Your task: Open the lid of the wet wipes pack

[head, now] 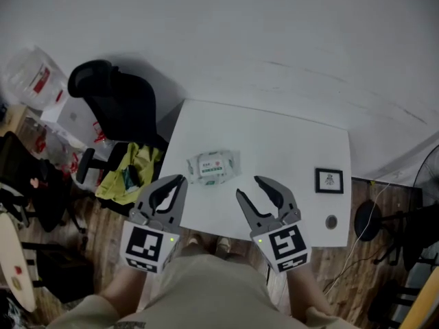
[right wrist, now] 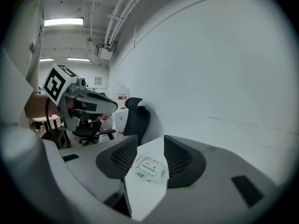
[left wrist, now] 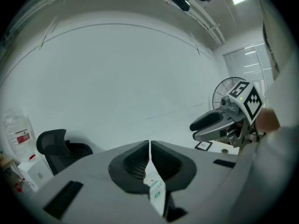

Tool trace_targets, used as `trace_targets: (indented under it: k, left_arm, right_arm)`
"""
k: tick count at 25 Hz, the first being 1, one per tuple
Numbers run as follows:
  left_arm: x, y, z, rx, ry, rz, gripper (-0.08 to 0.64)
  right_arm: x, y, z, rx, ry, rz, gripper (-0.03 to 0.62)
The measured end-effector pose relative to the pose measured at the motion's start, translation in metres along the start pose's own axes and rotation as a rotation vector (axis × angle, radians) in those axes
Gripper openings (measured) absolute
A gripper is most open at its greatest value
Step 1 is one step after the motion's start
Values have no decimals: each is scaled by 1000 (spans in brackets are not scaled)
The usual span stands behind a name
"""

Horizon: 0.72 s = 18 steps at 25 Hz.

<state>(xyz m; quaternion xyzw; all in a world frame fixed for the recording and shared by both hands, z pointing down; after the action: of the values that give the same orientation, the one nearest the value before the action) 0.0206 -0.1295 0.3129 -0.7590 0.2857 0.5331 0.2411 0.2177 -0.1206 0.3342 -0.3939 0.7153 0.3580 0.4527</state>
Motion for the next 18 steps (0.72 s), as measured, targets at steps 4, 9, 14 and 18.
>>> trace_targets:
  k: [4, 9, 14, 18]
  left_arm:
    - [-2, 8, 3, 3, 9, 8, 32]
    - [-3, 24, 5, -15, 13, 1, 32]
    - [-13, 39, -1, -51, 32, 7, 32]
    - [-27, 52, -12, -81, 65, 13, 32]
  right_arm:
    - [1, 4, -9, 8, 18, 13, 193]
    - [5, 13, -20, 3, 48, 29, 193]
    - [0, 21, -37, -1, 96, 61, 193]
    - [-8, 31, -58, 4, 132, 68, 192]
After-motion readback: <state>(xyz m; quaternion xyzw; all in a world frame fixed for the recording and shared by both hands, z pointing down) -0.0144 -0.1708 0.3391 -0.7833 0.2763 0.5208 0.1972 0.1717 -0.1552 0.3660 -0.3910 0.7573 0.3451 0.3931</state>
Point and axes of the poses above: the fingertips, and each gripper's own axes: z backward along the fingers, y to its left, x out of its top, the point moved 7 cm from there along z, backward along the fingers, and after that the axes turned 12 degrees about -x, right-handed, at the moved point
